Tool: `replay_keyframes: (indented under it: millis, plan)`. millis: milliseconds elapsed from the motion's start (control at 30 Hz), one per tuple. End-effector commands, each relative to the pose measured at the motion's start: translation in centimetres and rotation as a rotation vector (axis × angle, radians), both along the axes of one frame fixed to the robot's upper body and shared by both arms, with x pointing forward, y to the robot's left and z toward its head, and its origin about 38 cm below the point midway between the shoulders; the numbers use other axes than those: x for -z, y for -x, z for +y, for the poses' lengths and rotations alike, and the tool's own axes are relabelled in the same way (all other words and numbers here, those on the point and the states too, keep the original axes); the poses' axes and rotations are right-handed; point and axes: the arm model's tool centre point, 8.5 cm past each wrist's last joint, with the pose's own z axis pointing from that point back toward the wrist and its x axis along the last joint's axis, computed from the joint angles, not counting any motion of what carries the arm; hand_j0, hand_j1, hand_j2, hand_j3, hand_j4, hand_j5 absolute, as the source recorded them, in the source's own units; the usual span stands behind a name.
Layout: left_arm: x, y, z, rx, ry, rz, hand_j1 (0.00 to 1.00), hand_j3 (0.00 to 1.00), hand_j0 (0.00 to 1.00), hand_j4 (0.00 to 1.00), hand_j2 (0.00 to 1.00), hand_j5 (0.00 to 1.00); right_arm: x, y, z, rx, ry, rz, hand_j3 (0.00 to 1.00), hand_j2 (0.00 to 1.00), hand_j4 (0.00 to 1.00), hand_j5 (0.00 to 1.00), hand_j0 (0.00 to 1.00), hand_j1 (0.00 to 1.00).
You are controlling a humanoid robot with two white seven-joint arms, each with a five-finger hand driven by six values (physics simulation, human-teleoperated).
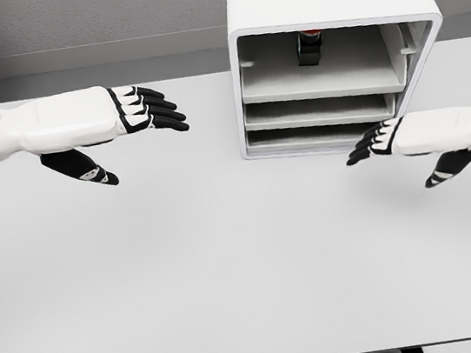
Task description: Slide open multi-storey tabletop storage cabinets and put open load switch and slide close multi-storey tabletop storage cabinets
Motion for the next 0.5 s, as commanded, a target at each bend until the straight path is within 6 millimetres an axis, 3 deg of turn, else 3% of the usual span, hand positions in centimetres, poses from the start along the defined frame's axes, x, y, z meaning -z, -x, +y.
replay_keyframes:
  millis: [0, 67, 467]
  plan:
    - [-0.1, 0.0, 0.1, -0.003, 0.005, 0.004, 1.00, 1.00, 1.00, 1.00, 1.00, 1.00, -1.0, -0.6, 0.5, -0.002, -0.026, -0.027, 1.00, 1.00, 1.00, 1.00, 1.00, 1.00]
    - [-0.1, 0.0, 0.1, -0.003, 0.005, 0.004, 1.00, 1.00, 1.00, 1.00, 1.00, 1.00, -0.5, -1.0, 1.5, -0.018, -0.042, -0.022, 1.00, 1.00, 1.00, 1.00, 1.00, 1.00]
    - [0.6, 0.1, 0.3, -0.008, 0.005, 0.019, 1.00, 1.00, 1.00, 1.00, 1.00, 1.00, 0.0, -0.7, 1.5, -0.007, -0.067, -0.016, 1.00, 1.00, 1.00, 1.00, 1.00, 1.00]
